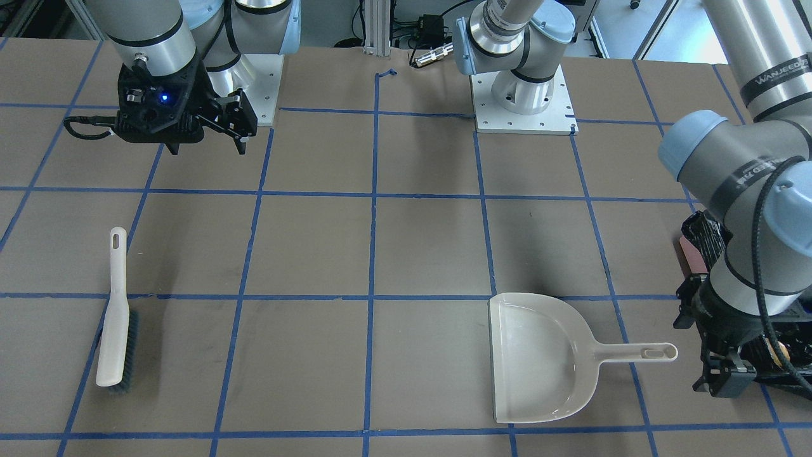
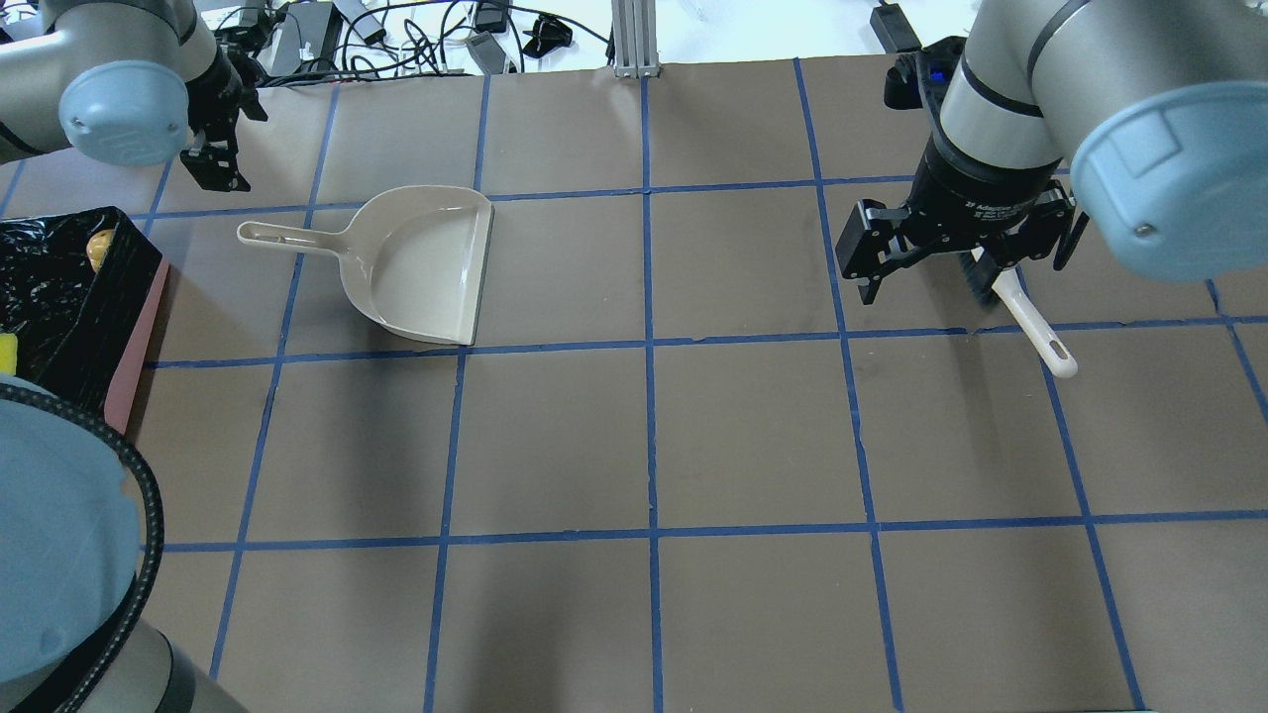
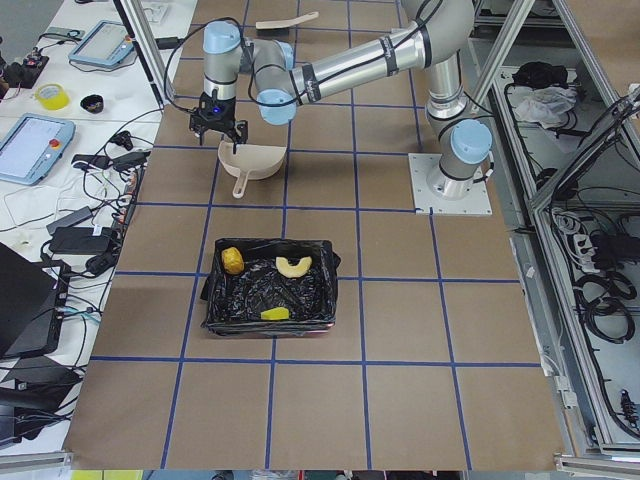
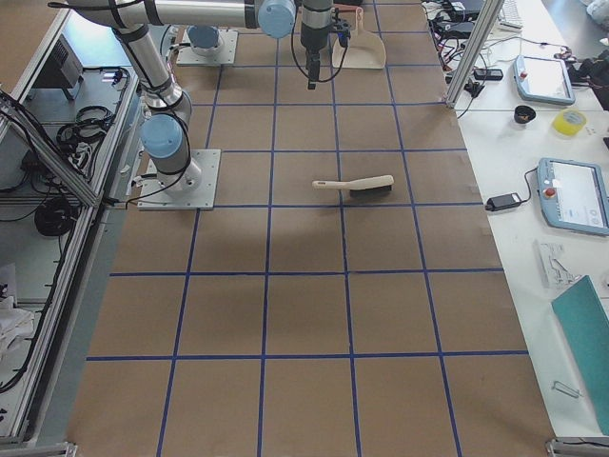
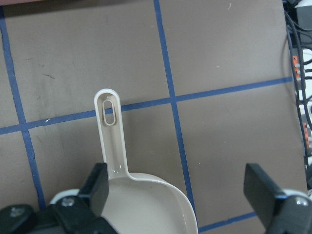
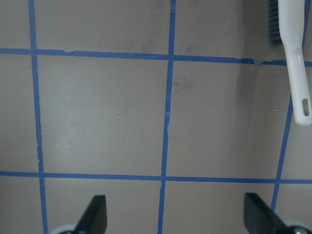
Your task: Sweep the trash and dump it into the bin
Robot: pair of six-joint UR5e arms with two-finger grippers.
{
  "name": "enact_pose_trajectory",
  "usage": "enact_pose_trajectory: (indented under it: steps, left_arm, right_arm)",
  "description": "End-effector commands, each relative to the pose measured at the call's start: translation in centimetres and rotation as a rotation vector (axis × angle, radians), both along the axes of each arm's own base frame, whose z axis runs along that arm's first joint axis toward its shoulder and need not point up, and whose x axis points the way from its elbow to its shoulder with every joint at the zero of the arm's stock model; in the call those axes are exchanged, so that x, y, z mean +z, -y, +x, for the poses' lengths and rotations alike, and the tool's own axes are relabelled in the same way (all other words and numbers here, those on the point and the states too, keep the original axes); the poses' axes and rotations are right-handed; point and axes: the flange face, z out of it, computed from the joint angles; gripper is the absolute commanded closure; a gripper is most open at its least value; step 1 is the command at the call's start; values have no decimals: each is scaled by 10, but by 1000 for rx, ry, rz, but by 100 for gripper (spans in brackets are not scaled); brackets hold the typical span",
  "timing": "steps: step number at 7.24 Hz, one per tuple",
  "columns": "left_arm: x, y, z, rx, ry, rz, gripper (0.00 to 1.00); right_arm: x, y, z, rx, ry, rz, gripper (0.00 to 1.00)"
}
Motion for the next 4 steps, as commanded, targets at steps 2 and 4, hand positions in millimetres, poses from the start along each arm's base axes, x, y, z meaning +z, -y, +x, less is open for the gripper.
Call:
enact_pose_trajectory:
  steps: [2,4]
  left_arm:
    - [64,-29,-54,-360,106,-35,0]
    - [98,-56,-89,-571,164,-27,0]
  right_arm:
    - [-2,0,-1,32,0,3,0]
    - [0,4,-5,20,22,-4,0]
